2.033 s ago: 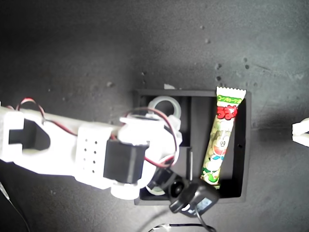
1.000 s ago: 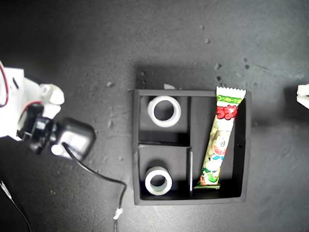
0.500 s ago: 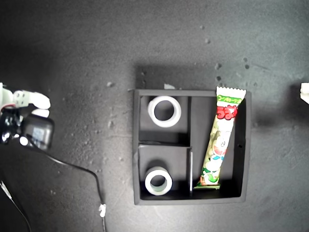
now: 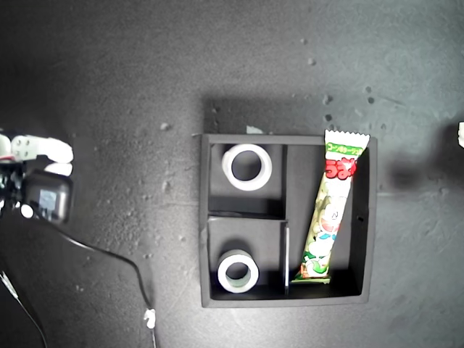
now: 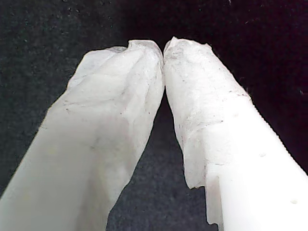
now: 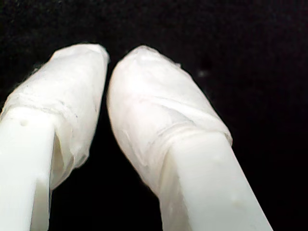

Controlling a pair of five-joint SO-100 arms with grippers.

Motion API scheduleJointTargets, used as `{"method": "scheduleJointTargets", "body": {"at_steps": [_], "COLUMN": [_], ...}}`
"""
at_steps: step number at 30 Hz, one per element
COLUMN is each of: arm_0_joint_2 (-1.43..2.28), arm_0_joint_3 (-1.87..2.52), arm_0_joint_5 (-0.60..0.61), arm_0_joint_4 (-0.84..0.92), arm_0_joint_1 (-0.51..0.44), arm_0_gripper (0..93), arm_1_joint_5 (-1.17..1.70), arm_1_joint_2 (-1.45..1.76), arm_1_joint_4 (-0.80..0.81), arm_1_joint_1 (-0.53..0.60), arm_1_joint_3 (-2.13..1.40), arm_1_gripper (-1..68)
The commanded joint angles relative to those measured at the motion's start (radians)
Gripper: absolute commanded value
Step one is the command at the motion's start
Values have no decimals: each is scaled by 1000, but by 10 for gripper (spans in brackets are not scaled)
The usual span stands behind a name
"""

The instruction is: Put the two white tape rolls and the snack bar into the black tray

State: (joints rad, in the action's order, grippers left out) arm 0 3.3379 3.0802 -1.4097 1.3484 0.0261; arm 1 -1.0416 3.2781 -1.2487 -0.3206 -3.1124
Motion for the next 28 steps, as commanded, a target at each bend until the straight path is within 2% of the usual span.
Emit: {"method": "scheduleJointTargets", "body": {"at_steps": [1,2,9,28], "arm_0_joint_2": [51,51,51,51], "arm_0_joint_3": [58,58,58,58], "arm_0_joint_5": [118,146,141,141], "arm_0_joint_4": [46,44,44,44], "arm_0_joint_1": [-15,-18,-18,-18], "arm_0_gripper": [1,1,2,2], "arm_1_joint_5": [-28,-14,-46,-46], "arm_1_joint_2": [6,6,8,8], "arm_1_joint_4": [-60,-60,-64,-64], "arm_1_joint_1": [-23,-11,81,89], "arm_1_joint_3": [-12,-12,-12,-12], "arm_1_gripper": [0,1,1,1]}}
